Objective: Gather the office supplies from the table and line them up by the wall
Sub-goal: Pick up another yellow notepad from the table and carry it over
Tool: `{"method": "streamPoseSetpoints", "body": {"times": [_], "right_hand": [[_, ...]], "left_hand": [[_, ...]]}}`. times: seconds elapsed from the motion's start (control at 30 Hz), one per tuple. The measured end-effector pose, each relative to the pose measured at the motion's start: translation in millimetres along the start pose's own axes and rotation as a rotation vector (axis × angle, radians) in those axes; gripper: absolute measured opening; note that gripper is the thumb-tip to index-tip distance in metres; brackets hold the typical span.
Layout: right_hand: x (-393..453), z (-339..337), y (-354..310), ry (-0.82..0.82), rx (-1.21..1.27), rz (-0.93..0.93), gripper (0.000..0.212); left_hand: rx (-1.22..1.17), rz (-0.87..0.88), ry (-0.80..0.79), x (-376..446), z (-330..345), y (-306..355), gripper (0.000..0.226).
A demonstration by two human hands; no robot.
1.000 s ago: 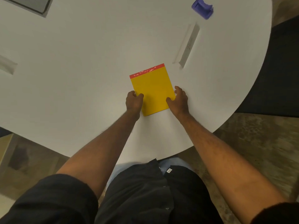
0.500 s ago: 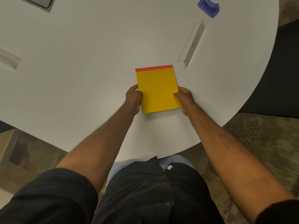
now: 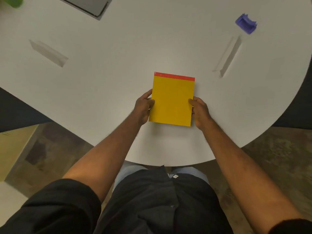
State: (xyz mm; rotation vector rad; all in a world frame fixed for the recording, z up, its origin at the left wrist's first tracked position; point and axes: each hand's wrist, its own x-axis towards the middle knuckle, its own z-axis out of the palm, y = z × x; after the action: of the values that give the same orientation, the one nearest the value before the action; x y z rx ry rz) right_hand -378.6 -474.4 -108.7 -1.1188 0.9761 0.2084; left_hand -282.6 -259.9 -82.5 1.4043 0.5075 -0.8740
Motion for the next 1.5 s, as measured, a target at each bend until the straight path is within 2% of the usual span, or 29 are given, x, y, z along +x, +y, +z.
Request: {"method": "streamPoseSetpoints", "body": {"times": [0.17,0.3,0.5,0.6,0.7,0.93,1.17,1.37,1.5], "right_hand": [[-16.5,62.9,11.3,0.051,0.078,-0.069,0.028],[-37.4,130.8,28.8,0.08,0.177,-0.073,0.033],[-58.2,229.0,48.3,0.09,0.326,-0.025,0.037],[-65.6,265.4,44.8,0.079,0.365,-0.033,0.028],[-68.2,291.0,39.1,0.033,0.358,-0.031,0.021],[-64.7,328.7,18.8,-0.121,0.276,-0.021,0.021],[-45.6,371.0,-14.7,-0.187,0.251,-0.031,0.03],[-3.1,422.5,-60.7,-0.214,0.214,-0.057,0.036],[34.1,466.5,-98.7,-0.211,0.182,-0.094,0.033]], "left_hand": [[-0.026,-0.008,-0.124,-6.5,-64.1,20.8,0.054],[0.01,-0.006,-0.209,-11.5,-139.3,44.3,0.042],[-0.092,-0.058,-0.191,-18.2,-253.7,62.1,0.028],[-0.205,-0.075,-0.187,-22.8,-287.4,68.5,0.024],[-0.351,-0.055,-0.157,-29.2,-302.0,76.4,0.024],[-0.619,0.081,0.023,-43.6,-310.3,99.5,0.027],[-0.764,0.218,0.044,-37.9,-330.6,135.4,0.025],[-0.754,0.254,0.08,3.6,-352.8,192.0,0.028],[-0.686,0.233,0.128,46.9,-376.1,240.7,0.024]]}}
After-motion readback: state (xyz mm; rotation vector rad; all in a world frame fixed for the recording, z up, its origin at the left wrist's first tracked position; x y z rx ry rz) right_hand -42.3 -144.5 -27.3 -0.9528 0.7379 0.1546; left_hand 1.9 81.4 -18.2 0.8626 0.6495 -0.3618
